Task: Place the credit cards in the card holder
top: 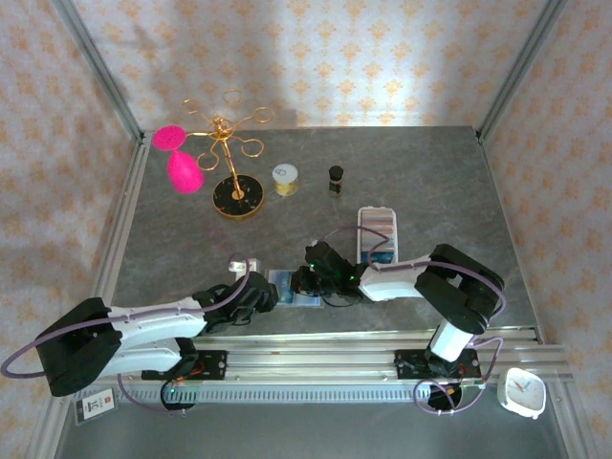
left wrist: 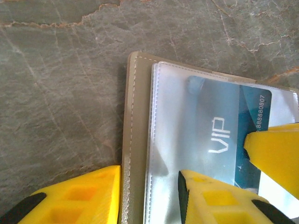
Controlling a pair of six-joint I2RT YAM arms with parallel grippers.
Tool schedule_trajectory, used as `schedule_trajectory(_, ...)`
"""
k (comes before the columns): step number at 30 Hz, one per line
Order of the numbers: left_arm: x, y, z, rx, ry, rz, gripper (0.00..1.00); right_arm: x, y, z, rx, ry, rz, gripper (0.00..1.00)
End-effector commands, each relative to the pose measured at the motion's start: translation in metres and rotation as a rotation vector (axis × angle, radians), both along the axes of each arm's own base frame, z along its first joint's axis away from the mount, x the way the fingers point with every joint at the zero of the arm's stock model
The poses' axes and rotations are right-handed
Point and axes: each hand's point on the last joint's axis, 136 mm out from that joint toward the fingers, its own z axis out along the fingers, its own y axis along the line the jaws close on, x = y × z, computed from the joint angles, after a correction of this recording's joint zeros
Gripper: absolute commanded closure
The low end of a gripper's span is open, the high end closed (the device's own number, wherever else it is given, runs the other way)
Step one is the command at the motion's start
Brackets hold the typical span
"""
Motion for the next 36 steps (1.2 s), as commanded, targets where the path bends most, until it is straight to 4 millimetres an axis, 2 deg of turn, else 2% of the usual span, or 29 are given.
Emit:
schedule_trajectory(1, -0.010, 0.002, -0.009, -0.007, 0.042, -0.017, 0.62, 0.000, -0.001, 0.000, -0.018, -0.008, -0.007, 0.91)
schedule_trajectory(4, -0.012, -0.004, -0.009, -0.047, 0.042, -0.030, 0.62, 0.000, 0.005, -0.003, -0.007, 0.005, 0.004, 0.93)
schedule_trajectory(8, -0.012, -0.002, -0.008, -0.047, 0.039, -0.023, 0.61, 0.001, 0.013, 0.001, 0.029, 0.013, 0.014, 0.93)
schedule_trajectory(14, -0.012, -0.004, -0.007, -0.057, 0.038, -0.033, 0.61, -0.002, 0.022, 0.005, 0.062, 0.017, 0.035, 0.90)
schedule_trajectory(21, -0.014, -0.003, -0.011, -0.044, 0.047, -0.037, 0.61, -0.002, 0.000, 0.008, -0.013, -0.030, 0.015, 0.75)
schedule_trajectory(28, -0.018, -0.002, -0.015, -0.041, 0.059, -0.051, 0.59, -0.010, -0.014, 0.023, 0.010, -0.046, 0.001, 0.52)
schedule_trajectory(36, -0.020, 0.000, -0.019, -0.031, 0.067, -0.055, 0.60, -0.012, -0.050, 0.014, -0.112, -0.055, -0.093, 0.50)
